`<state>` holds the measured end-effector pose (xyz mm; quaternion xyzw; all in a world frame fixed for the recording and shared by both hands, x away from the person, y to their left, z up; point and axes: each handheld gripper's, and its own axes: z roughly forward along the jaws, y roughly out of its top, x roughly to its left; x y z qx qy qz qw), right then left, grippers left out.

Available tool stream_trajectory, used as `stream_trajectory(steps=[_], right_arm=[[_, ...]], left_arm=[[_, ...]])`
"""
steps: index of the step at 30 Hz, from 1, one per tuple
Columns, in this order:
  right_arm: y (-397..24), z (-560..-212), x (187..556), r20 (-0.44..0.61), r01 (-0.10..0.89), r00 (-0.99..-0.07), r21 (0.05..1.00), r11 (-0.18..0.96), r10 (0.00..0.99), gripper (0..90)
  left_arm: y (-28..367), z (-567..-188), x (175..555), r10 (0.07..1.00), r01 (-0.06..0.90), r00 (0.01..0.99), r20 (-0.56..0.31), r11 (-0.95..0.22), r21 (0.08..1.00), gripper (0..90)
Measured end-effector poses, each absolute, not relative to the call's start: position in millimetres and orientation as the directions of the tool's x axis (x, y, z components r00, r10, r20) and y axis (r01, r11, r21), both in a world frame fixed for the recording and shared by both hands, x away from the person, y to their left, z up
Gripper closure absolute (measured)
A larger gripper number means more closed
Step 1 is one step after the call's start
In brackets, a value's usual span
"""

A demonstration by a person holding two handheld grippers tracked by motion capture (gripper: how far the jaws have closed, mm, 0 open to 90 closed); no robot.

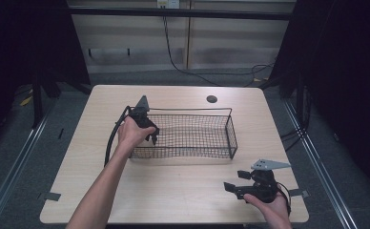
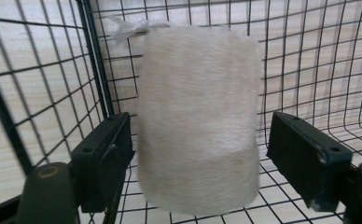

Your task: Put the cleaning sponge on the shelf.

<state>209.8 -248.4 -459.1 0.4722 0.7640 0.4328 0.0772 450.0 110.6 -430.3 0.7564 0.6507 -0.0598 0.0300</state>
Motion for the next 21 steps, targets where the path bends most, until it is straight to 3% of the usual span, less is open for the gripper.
stream_trajectory(steps=[21], right_arm=[[-248, -459, 210, 0.294, 0.659, -0.541, 0.731, 0.179, 0.788, 21.5]], left_arm=[[123, -404, 442, 0.968, 0.986, 0.163, -0.193, -0.155, 0.055, 20.5]])
